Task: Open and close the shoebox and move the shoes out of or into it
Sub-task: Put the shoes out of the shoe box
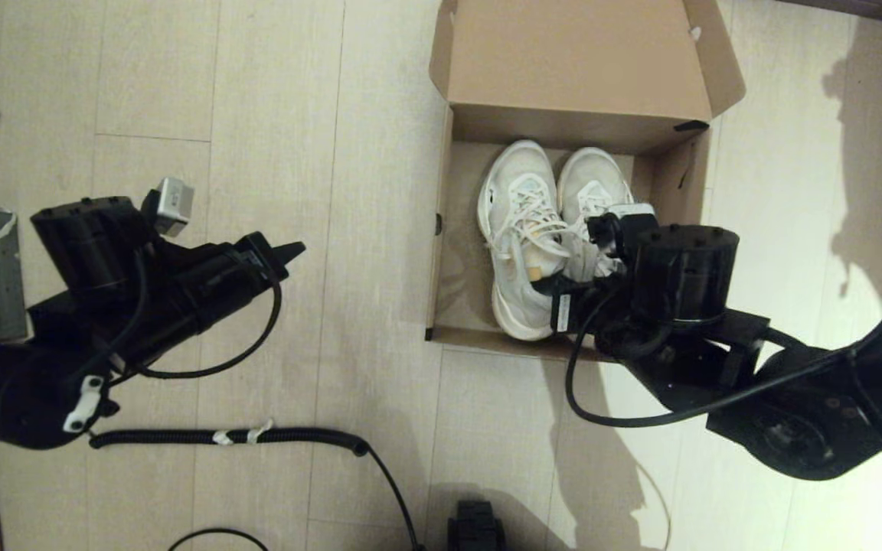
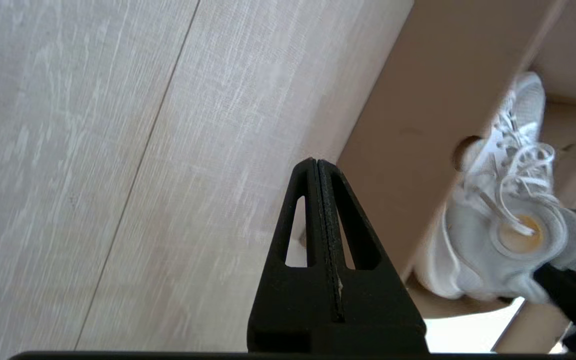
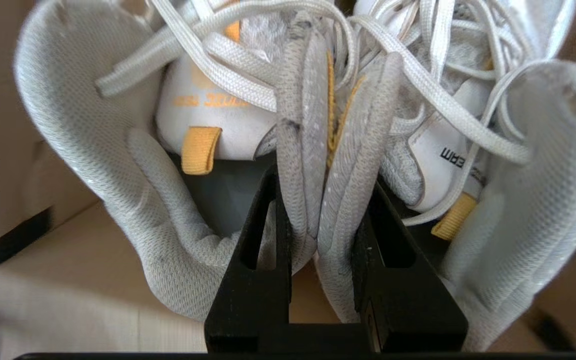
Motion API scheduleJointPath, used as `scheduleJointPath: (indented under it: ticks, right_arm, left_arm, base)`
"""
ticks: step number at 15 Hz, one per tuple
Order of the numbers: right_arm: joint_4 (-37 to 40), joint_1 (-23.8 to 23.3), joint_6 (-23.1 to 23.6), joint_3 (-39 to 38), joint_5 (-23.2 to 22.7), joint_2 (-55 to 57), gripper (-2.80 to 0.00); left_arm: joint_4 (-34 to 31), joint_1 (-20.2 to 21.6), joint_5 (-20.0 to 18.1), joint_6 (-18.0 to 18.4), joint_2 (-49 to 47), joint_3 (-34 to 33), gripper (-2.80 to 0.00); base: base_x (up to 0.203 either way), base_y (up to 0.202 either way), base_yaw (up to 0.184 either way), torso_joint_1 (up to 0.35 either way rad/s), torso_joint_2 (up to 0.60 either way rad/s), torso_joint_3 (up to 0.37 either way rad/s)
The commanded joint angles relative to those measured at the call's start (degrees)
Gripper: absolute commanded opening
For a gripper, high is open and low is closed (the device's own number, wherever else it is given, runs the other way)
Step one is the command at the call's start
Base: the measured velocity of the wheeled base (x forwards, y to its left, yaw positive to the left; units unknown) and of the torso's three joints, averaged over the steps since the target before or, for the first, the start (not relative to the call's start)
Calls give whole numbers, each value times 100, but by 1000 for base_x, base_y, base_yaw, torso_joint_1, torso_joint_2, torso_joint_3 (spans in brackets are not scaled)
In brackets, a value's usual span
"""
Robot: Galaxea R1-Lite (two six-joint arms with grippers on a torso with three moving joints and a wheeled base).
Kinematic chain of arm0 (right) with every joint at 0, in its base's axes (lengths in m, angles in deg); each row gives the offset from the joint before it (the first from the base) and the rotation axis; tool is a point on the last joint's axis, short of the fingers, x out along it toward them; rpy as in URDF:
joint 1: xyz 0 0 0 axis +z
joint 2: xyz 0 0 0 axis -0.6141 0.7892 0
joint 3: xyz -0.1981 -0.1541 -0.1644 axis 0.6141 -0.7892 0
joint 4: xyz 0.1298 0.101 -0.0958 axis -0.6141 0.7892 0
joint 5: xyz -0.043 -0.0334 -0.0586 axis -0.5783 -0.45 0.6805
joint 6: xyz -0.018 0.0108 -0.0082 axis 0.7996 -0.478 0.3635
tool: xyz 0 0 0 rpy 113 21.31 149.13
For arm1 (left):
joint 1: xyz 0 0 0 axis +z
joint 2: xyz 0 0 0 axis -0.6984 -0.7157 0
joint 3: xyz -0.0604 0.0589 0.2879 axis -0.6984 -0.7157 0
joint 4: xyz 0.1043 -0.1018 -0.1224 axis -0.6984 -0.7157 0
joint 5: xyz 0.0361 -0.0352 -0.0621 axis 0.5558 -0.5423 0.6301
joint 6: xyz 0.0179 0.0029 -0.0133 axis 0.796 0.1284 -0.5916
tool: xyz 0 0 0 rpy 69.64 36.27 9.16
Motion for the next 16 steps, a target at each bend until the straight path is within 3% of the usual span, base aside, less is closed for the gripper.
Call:
scheduleJointPath:
  ticks: [1,7,13,16]
  right_arm:
    - [357,78,-11,5,3,-630,-280]
    - [1214,128,-16,263,1,-1595,-280]
    - [2202,124,-16,241,1,-3207,-280]
    - [2307,-90,-3,208,9,-3892,-280]
  left_arm:
    - [-43,1,-3,-17,300,-105,-280]
    - [-732,60,15,-14,1020,-175,-280]
    - [-1075,196,16,-12,1587,-595,-280]
    - [-1307,233,44,-12,1941,-942,-280]
  base:
    - [0,0,0,0,0,0]
    - [0,0,0,0,0,0]
    - [0,0,0,0,0,0]
    - [0,0,0,0,0,0]
